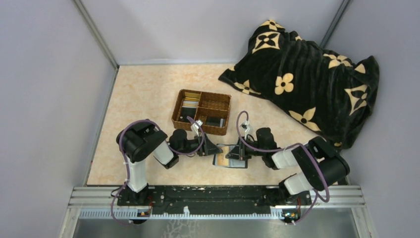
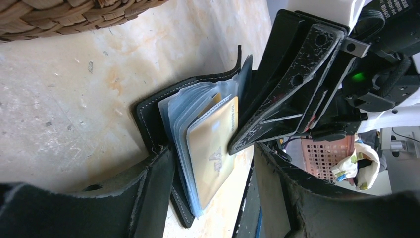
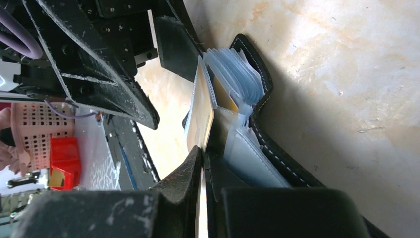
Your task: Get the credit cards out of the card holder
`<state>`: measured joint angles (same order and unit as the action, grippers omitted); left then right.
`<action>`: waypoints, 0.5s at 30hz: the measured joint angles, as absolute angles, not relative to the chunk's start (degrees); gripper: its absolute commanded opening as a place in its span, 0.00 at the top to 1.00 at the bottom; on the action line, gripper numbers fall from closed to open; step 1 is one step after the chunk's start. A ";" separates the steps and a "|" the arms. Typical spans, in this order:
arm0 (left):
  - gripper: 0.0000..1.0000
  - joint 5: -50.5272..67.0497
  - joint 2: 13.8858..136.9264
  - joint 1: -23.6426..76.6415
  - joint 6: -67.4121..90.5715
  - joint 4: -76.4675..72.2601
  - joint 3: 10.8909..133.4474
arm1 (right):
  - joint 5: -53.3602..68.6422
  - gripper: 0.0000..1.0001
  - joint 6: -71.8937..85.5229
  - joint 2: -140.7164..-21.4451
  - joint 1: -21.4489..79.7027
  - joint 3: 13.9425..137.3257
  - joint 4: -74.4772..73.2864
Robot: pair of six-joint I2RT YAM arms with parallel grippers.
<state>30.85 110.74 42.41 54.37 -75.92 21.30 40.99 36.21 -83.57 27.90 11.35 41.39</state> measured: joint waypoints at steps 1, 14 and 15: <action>0.35 30.68 110.74 42.41 54.35 -75.79 21.30 | 40.71 0.96 35.59 -82.54 27.81 11.35 40.10; 0.35 30.22 110.72 42.50 54.37 -75.61 21.30 | 38.13 0.98 31.46 -74.13 25.74 11.25 27.53; 0.35 30.24 110.72 42.50 54.37 -75.61 21.30 | 37.91 0.99 31.35 -73.36 25.58 11.25 26.65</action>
